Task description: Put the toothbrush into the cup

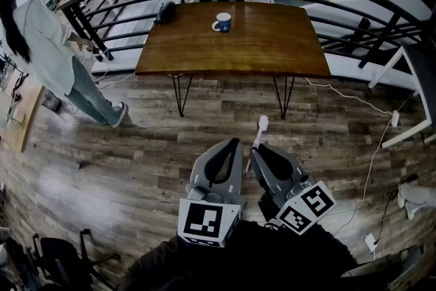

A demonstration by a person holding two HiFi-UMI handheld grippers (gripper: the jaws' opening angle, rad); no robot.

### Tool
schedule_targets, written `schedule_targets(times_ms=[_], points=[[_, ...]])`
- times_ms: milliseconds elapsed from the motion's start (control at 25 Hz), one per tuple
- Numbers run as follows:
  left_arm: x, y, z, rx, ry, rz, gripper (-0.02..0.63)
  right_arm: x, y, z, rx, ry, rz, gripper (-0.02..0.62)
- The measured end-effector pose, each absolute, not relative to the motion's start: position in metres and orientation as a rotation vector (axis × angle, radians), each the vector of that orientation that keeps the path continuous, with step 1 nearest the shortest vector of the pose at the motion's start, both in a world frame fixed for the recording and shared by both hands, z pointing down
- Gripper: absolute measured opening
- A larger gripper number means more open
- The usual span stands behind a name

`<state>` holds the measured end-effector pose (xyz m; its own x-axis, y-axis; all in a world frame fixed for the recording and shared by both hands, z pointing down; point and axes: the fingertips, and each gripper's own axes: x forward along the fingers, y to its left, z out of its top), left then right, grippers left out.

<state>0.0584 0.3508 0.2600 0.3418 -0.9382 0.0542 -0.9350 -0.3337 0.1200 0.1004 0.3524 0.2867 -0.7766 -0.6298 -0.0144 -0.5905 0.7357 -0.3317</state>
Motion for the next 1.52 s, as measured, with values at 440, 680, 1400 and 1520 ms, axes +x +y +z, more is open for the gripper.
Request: schedule_targets(times_ms=[440,680,1400,1520], points=[[-0.028,0.299,0.250,2.525,-1.687,-0.093,0.009,0.023,0.305,0.268,-1.069,2.792,-0.351,0.046],[-0.024,0.282,0.264,2.561,-1.592,-0.071,0.009,0.028,0.289,0.274,-1.168,2.766,-0.362,0.046],[-0.010,0.169,0.296,2.465,-1.557,0.134,0.009,0.047,0.166,0.291,-1.166,2.685,-0.549,0.046],[-0.001,0.139,0.283,2.494,-1.566,0.175,0.009,0.054,0.135,0.282,-1.143,2.653,-0.549,0.046]])
